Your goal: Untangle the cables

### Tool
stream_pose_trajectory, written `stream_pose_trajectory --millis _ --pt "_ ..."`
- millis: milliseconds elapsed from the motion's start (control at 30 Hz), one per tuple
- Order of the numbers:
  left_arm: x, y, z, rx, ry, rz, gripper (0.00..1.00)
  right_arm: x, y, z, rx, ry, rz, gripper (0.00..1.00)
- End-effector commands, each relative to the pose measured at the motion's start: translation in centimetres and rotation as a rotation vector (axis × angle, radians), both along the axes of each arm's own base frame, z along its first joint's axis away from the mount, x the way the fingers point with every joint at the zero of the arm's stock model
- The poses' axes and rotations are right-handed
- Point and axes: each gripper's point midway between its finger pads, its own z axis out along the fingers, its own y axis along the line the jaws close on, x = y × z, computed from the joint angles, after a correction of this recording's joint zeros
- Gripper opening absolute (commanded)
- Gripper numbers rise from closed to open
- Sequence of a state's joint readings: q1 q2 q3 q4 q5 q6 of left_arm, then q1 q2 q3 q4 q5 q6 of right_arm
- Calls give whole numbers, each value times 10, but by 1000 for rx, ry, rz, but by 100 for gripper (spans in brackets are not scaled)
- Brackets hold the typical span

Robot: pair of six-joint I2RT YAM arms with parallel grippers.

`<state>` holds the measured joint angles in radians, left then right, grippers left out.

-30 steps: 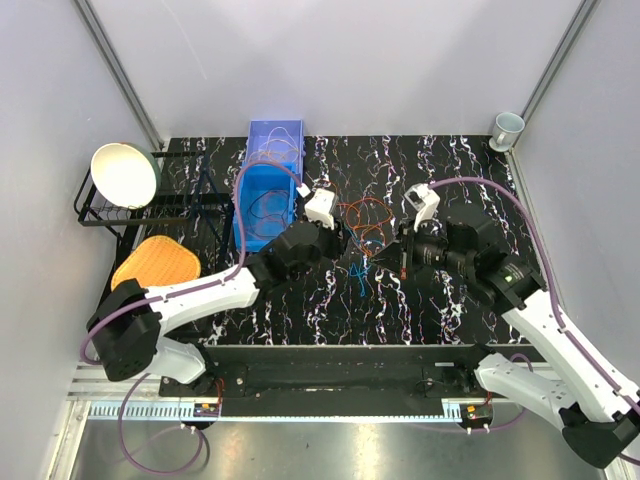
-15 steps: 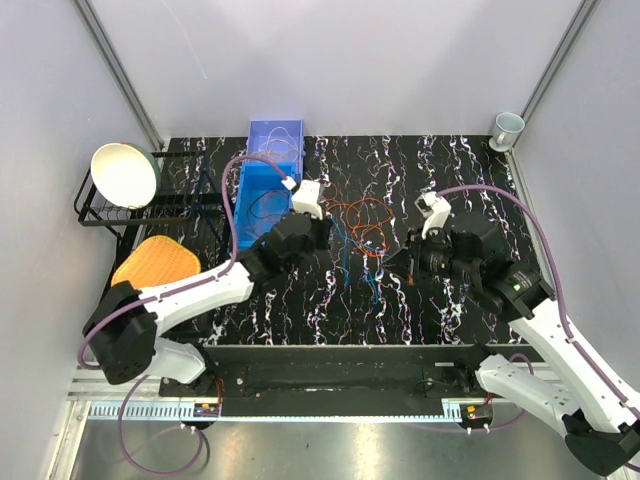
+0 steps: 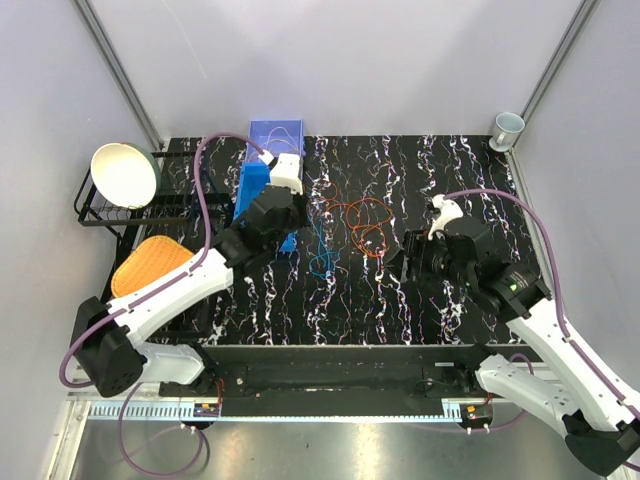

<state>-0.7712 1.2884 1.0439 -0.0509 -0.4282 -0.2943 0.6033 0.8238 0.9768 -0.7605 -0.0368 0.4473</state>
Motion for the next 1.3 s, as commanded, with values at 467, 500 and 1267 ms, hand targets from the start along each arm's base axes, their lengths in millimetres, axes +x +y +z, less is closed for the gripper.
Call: stream_pose_trajectory --millis 467,500,1267 --pt "-44 -16 67 -116 28 -188 0 32 114 77 349 -124 404 59" --pt "-46 -17 68 -120 28 -192 0 37 119 75 353 -124 407 58" --pt "-46 -34 75 -151 32 -224 0 39 162 21 394 5 492 45"
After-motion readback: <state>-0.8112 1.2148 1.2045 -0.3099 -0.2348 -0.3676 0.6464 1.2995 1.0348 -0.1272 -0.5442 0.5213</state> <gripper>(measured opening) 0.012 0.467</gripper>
